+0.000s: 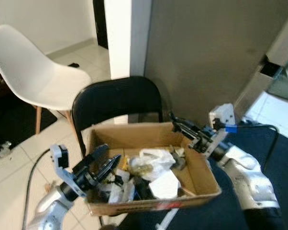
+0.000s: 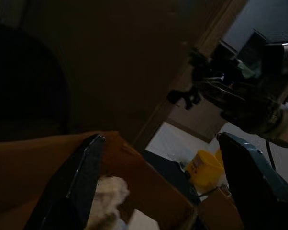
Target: Picking trash to rubbish bin
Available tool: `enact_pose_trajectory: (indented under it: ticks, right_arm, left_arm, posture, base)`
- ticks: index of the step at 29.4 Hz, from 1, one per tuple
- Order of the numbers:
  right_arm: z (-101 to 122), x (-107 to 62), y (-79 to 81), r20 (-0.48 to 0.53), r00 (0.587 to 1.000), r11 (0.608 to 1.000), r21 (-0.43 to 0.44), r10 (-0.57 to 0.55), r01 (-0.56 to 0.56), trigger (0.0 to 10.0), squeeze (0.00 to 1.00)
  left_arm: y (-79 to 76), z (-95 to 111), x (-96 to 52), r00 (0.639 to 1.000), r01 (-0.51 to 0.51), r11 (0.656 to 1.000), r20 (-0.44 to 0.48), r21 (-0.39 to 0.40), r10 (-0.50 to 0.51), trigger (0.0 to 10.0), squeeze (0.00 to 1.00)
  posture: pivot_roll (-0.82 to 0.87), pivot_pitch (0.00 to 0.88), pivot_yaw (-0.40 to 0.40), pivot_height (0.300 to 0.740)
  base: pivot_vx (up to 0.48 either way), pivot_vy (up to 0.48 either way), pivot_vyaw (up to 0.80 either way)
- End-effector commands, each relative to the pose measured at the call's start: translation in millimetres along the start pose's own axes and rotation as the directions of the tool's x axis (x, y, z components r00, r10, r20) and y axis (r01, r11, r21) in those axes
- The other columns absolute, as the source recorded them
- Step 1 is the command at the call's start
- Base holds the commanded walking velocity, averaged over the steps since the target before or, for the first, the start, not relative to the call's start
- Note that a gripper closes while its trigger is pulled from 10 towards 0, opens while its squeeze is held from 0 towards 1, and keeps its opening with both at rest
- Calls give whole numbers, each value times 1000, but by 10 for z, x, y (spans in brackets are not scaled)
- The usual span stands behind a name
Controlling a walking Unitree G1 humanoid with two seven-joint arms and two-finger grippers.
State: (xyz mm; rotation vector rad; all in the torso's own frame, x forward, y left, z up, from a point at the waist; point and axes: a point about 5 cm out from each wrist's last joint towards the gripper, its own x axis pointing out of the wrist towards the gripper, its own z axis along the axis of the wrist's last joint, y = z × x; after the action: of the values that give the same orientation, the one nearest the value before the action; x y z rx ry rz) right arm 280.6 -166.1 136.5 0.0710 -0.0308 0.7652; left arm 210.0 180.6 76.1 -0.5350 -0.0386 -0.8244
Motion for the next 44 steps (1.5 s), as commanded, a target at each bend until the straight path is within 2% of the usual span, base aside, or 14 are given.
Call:
enact_pose_trajectory:
  ticks: [1,8,9,10,11,12,24,25,26,27,28,34,44]
  right_arm:
    - [-55,-72,-14,-55,998,999,-28,20,-22,10000,0]
    - [-104,-105,-8,-108,993,997,-55,47,-53,10000,0]
    - [-112,-111,-3,-116,992,996,-59,55,-62,10000,114]
    - [-117,-115,0,-121,991,996,-63,59,-67,10000,522]
    - [-117,-115,0,-121,991,996,-63,59,-67,10000,522]
    - [-123,-120,-1,-127,990,995,-69,59,-68,10000,1000]
    - [-129,-124,-19,-123,992,996,-68,42,-50,10000,1000]
    - [-127,-123,-28,-121,992,997,-62,39,-47,10000,925]
    - [-127,-123,-28,-121,992,997,-62,39,-47,10000,925]
    - [-126,-122,-31,-121,992,997,-58,38,-46,10000,631]
    - [-126,-122,-34,-122,992,997,-57,39,-46,10000,0]
    - [-128,-125,-43,-121,992,998,-56,31,-38,10000,0]
    - [-118,-114,-53,-117,993,998,-57,22,-29,10000,0]
  left_arm:
    - [16,-68,-34,1000,1,1000,-12,-17,-1,10000,0]
    - [31,-103,-47,1000,6,1000,-24,-25,-7,10000,0]
    - [31,-102,-46,1000,7,1000,-25,-25,-7,10000,0]
    - [30,-101,-45,1000,8,1000,-25,-25,-8,10000,0]
    - [30,-101,-45,1000,8,1000,-25,-25,-8,10000,0]
    - [29,-101,-43,1000,11,1000,-25,-26,-11,10000,0]
    - [7,-98,-19,1000,12,1000,-25,-22,-12,10000,0]
    - [1,-92,-9,1000,3,1000,-23,-23,-3,10000,0]
    - [1,-92,-9,1000,3,1000,-23,-23,-3,10000,0]
    - [-2,-87,-4,1000,-1,1000,-21,-24,0,10000,0]
    - [-4,-81,0,1000,-7,1000,-18,-26,6,10000,0]
    - [-9,-69,10,999,-30,999,-29,-24,29,10000,0]
    - [-33,-40,75,999,-35,999,-40,-8,34,10000,0]
  posture:
    - [12,0,-40,740]
    - [12,0,-40,740]
    - [12,0,-36,740]
    - [12,0,-36,740]
    - [12,0,-36,740]
    - [12,0,-36,740]
    - [12,0,-36,740]
    - [10,0,-32,740]
    - [10,0,-32,740]
    - [10,0,-32,740]
    - [10,0,-32,740]
    - [10,0,-32,740]
    - [9,0,-32,740]
  base:
    - [0,0,0]
    - [0,0,0]
    - [0,0,0]
    - [0,0,0]
    - [0,0,0]
    - [0,0,0]
    - [0,0,0]
    - [0,0,0]
    - [0,0,0]
    - [0,0,0]
    - [0,0,0]
    - [0,0,0]
    - [-306,0,0]
